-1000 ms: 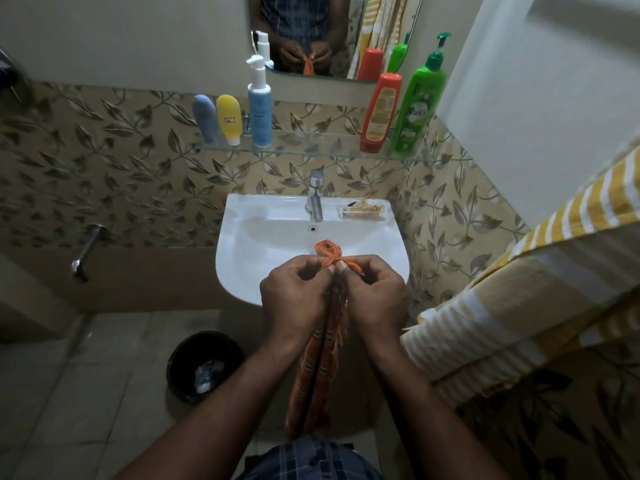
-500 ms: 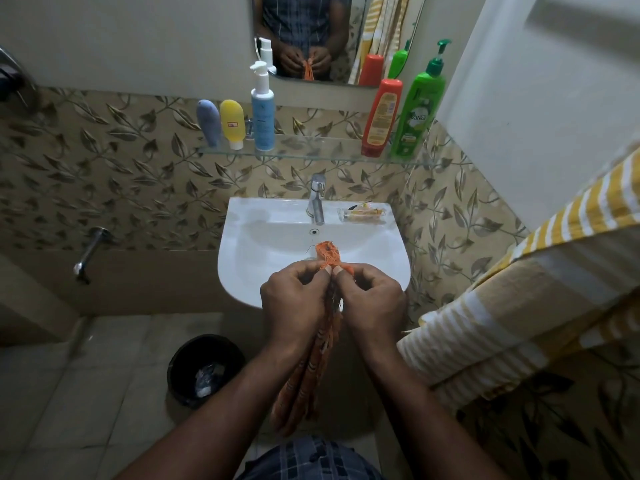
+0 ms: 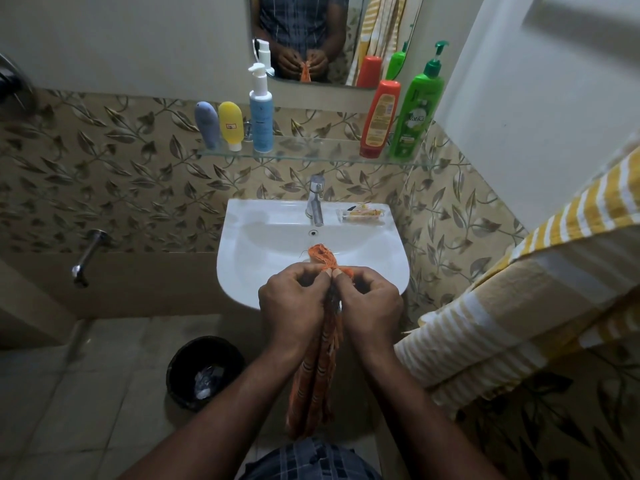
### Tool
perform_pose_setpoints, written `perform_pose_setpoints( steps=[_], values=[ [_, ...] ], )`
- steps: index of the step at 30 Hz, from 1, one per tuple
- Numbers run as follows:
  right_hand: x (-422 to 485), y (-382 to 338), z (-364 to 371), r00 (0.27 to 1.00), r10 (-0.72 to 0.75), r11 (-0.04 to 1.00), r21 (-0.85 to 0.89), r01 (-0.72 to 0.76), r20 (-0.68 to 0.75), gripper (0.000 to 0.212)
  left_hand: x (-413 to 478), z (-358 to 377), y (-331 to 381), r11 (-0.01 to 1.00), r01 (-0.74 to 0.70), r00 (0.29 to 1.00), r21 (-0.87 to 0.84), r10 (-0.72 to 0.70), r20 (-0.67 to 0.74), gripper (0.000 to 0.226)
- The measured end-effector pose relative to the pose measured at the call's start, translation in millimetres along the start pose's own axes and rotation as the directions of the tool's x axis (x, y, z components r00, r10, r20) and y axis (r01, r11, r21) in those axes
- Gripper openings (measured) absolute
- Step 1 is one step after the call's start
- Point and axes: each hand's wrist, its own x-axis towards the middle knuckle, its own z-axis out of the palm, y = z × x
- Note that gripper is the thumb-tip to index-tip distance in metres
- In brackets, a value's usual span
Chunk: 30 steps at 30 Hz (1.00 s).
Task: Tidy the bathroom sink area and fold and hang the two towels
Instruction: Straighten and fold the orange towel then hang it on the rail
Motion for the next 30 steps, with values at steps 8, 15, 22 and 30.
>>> perform_pose_setpoints(
  steps=[8,15,22,30],
  values=[
    [-2.6,3.2,1.9,0.999,0.036,0.999,-0.016,-0.037,-0.02,0.012,-5.2,2.4,0.9,1.0,-0.007,0.999,0.027,0.008,-0.032,0.025],
    [-3.2,1.1,1.1,1.0,0.014,1.0,-0.004,-0.014,-0.004,0.012,-6.9,2.8,2.4,1.0,-0.003,0.998,0.019,0.004,-0.055,0.016],
    [-10.4,1.1,3.0,1.0,0.003,1.0,-0.001,-0.003,-0.007,0.012,-4.4,4.9,-2.7,0.999,0.033,0.997,0.016,-0.032,-0.077,0.007],
    [-24.7,3.3,8.5,0.999,0.03,0.964,0.264,-0.037,0.031,0.024,-1.0,2.7,-2.8,1.0,-0.009,0.999,0.006,0.008,0.033,0.019]
  ],
)
